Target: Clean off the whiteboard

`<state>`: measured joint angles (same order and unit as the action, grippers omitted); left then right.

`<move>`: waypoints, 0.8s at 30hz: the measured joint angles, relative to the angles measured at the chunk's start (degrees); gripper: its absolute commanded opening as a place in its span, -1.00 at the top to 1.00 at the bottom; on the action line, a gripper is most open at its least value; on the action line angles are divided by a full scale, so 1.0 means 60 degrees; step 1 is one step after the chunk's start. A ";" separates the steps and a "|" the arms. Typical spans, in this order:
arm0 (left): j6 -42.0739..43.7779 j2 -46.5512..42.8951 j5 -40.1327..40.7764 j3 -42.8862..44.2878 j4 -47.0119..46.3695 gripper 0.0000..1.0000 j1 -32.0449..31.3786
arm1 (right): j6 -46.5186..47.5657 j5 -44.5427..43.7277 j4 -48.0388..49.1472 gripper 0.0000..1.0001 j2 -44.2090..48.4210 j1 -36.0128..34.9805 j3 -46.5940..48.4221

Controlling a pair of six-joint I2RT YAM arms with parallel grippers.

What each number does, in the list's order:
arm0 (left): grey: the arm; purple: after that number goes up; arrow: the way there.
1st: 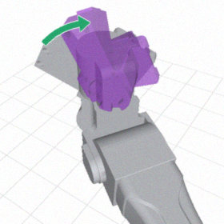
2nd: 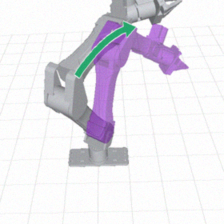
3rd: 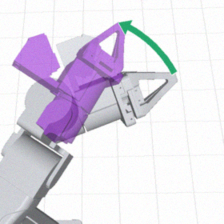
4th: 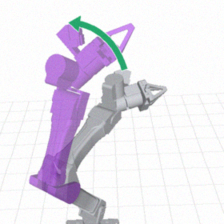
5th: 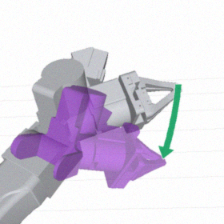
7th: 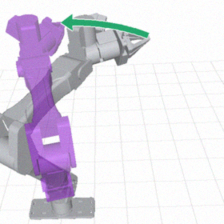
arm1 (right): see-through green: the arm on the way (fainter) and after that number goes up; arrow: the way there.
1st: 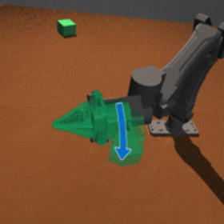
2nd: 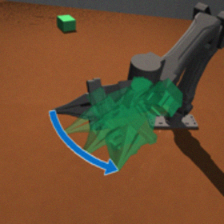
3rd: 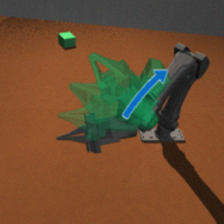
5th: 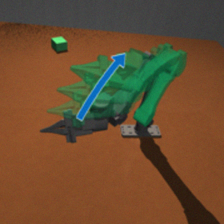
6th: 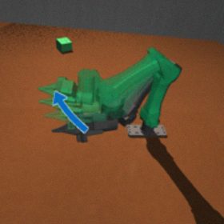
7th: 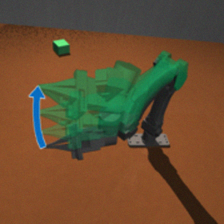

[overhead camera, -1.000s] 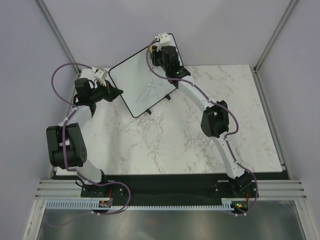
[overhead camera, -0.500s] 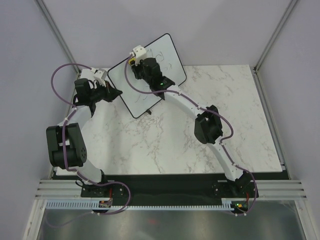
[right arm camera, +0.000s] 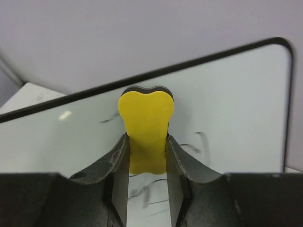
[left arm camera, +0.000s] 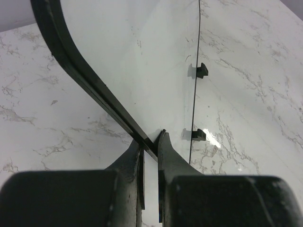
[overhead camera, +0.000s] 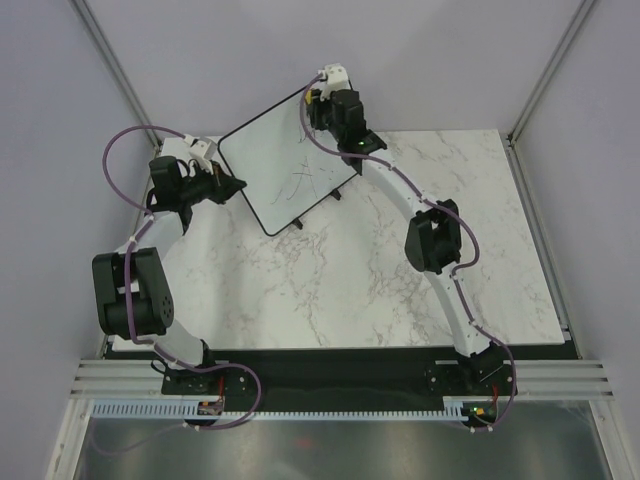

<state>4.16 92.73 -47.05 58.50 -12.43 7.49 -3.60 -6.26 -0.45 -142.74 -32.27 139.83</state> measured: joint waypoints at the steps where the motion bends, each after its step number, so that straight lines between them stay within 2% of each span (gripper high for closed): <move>1: 0.0022 -0.0007 -0.0015 0.0000 0.0000 0.96 -0.0004 | -0.0106 0.0007 -0.0033 1.00 -0.0106 0.0313 0.0095; 5: 0.0106 -0.0058 -0.0022 0.0000 0.0018 0.96 -0.0055 | -0.0379 0.0000 -0.0131 1.00 -0.0488 0.1268 0.0331; 9: 0.0193 -0.0106 -0.0015 -0.0004 0.0080 0.96 -0.0084 | -0.0477 0.0033 -0.0197 1.00 -0.0583 0.1490 0.0331; 16: 0.0211 -0.0135 0.0015 -0.0011 0.0255 0.96 -0.0073 | -0.0277 0.0033 -0.0226 1.00 -0.0576 0.1144 0.0375; 24: 0.0240 -0.0182 0.0127 -0.0011 0.0412 0.96 -0.0058 | 0.0208 0.0466 -0.0841 1.00 -0.0266 0.0004 0.0601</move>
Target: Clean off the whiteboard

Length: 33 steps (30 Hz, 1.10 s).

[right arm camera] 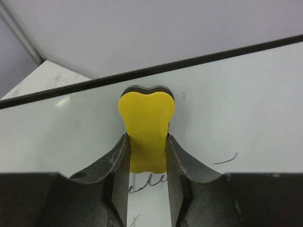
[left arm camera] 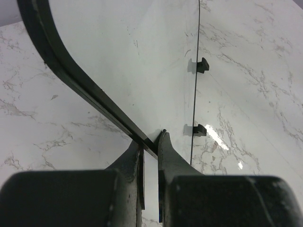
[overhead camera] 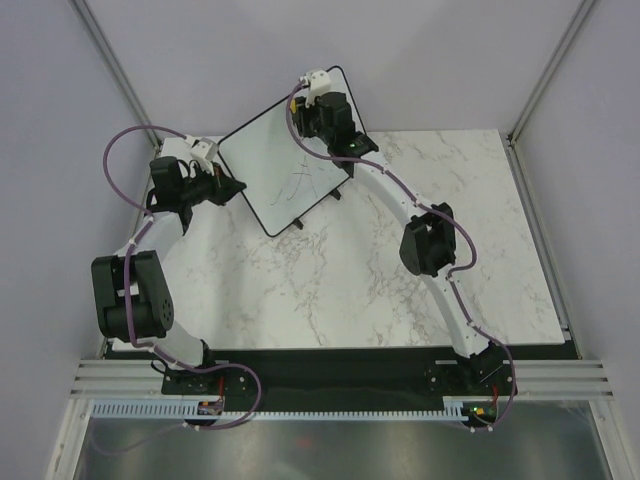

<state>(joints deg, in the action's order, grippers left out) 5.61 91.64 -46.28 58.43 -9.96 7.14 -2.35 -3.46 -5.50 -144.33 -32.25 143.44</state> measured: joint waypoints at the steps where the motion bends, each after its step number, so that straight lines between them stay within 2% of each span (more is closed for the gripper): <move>1: 0.0018 -0.0026 0.0033 -0.0004 0.0025 0.96 -0.0007 | 0.0015 0.0106 -0.0120 1.00 0.0062 -0.0124 0.0004; 8: 0.0361 -0.0237 0.0237 -0.0091 0.0102 0.96 -0.0135 | 0.0164 0.0324 -0.0863 1.00 0.0331 -0.0339 0.0051; 22: 0.0827 -0.0532 0.0211 -0.0226 0.0076 0.96 -0.0321 | -0.0699 0.0270 -0.1286 1.00 0.0233 0.0896 0.0484; 27: 0.0860 -0.0535 0.0200 -0.0240 0.0091 0.96 -0.0321 | -0.0790 0.0193 -0.1260 1.00 0.0189 0.0903 0.0488; 33: 0.0860 -0.0532 0.0222 -0.0240 0.0171 0.96 -0.0295 | -0.0361 0.0229 -0.0900 1.00 0.0557 0.0554 -0.0477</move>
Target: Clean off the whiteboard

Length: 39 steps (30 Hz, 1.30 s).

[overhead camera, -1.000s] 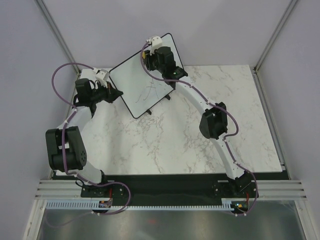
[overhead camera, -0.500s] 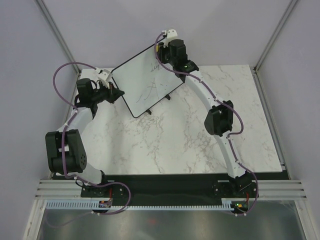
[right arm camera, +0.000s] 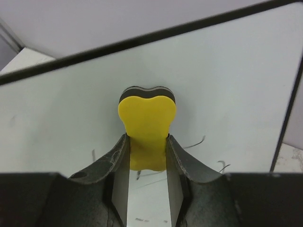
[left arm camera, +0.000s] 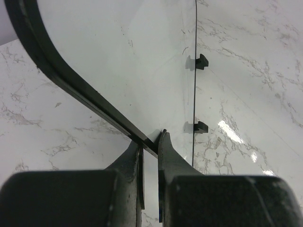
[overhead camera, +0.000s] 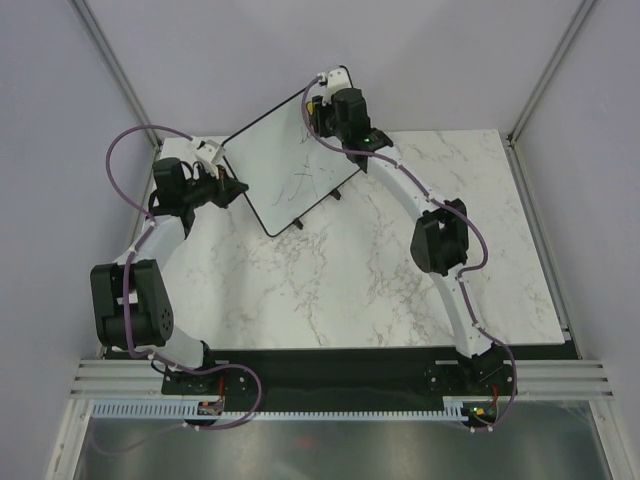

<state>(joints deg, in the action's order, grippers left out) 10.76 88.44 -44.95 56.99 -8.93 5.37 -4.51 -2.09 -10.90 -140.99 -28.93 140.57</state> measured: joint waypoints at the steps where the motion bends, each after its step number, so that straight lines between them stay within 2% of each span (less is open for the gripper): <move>1: -0.0004 0.0000 0.0011 0.0000 0.0022 0.96 0.0007 | 0.0124 0.0040 0.0193 1.00 0.0233 -0.0138 -0.0517; 7: -0.0004 0.0011 0.0102 0.0000 0.0047 0.96 0.0033 | 0.0470 0.0157 0.1439 1.00 0.1588 -0.1523 -0.3486; 11: -0.0004 0.0011 0.0215 0.0000 0.0044 0.96 0.0040 | 0.0455 0.0193 0.2146 1.00 0.1821 -0.2044 -0.4273; 17: 0.0004 0.0011 0.0197 0.0004 0.0007 0.96 0.0036 | -0.0364 0.0725 0.2532 1.00 0.1800 -0.1297 -0.4299; 26: 0.0007 0.0011 0.0131 0.0004 0.0025 0.96 0.0036 | -0.0714 -0.0463 0.2889 1.00 0.0707 0.0561 -0.3104; 32: 0.0007 0.0007 0.0073 0.0004 0.0051 0.96 0.0018 | -0.0823 -0.0765 0.2900 1.00 0.0481 0.0743 -0.2925; 35: 0.0007 0.0007 0.0044 0.0004 0.0062 0.96 0.0018 | -0.0707 -0.0962 0.3308 1.00 0.0652 0.0648 -0.3370; 39: 0.0073 0.0007 -0.0040 0.0007 0.0058 0.96 0.0022 | -0.0557 -0.1082 0.4044 1.00 0.1443 0.0178 -0.5074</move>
<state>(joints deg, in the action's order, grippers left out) 11.20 88.49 -45.19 57.04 -8.58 5.50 -7.86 -8.58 13.37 -132.33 -27.86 110.13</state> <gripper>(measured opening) 0.110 0.382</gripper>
